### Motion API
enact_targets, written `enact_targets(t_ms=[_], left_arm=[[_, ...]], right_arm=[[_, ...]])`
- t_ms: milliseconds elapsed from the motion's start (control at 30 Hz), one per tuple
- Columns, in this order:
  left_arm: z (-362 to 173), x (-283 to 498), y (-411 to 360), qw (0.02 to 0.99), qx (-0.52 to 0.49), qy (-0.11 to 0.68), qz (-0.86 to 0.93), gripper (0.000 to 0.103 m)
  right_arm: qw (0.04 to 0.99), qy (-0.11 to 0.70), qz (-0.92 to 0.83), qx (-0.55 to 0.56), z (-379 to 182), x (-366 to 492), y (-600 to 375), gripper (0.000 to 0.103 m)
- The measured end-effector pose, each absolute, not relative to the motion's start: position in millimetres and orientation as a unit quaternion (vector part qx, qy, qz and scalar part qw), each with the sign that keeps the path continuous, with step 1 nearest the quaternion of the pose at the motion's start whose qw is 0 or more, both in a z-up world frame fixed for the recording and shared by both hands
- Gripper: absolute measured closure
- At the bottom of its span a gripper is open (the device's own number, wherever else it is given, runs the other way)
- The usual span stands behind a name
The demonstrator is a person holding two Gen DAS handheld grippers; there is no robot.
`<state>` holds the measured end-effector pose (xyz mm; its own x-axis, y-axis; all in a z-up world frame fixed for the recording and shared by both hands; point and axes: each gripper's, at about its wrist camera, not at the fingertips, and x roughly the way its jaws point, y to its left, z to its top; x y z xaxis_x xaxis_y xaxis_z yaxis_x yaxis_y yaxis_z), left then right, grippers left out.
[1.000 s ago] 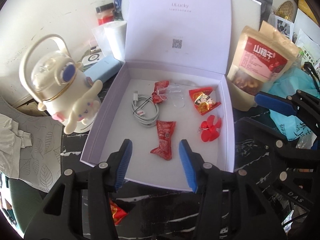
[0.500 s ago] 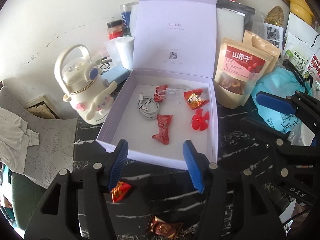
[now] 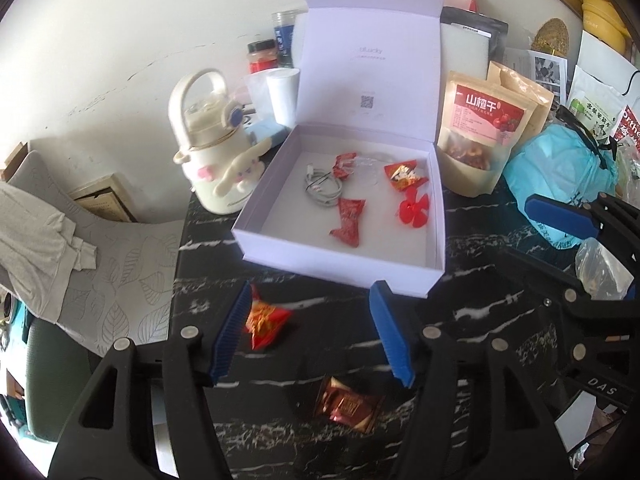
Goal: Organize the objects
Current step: 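Move both open tools back from the box toward the remaining candies, then approach the red-gold candy with the left tool and brown chocolate with the right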
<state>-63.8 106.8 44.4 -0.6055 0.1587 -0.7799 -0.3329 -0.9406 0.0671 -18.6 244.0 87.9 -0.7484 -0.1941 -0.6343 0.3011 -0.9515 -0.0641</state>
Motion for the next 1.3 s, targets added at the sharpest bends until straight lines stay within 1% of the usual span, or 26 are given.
enact_targets(t_ms=[633, 967, 1200, 1300], left_arm=[[-4, -15, 58, 0.107, -0.461, 0.087, 0.877, 0.042], [-32, -17, 44, 0.104, -0.486, 0.065, 0.865, 0.042], [-48, -27, 33, 0.113, -0.5, 0.036, 0.858, 0.042], [-54, -31, 31, 0.116, -0.504, 0.029, 0.855, 0.042]], right_arm=[[0.197, 0.093, -0.907, 0.36, 41, 14, 190, 0.052], [0.226, 0.095, -0.89, 0.385, 13, 12, 171, 0.052], [0.24, 0.093, -0.874, 0.413, -10, 3, 162, 0.052], [0.248, 0.097, -0.864, 0.428, -21, 1, 157, 0.049]])
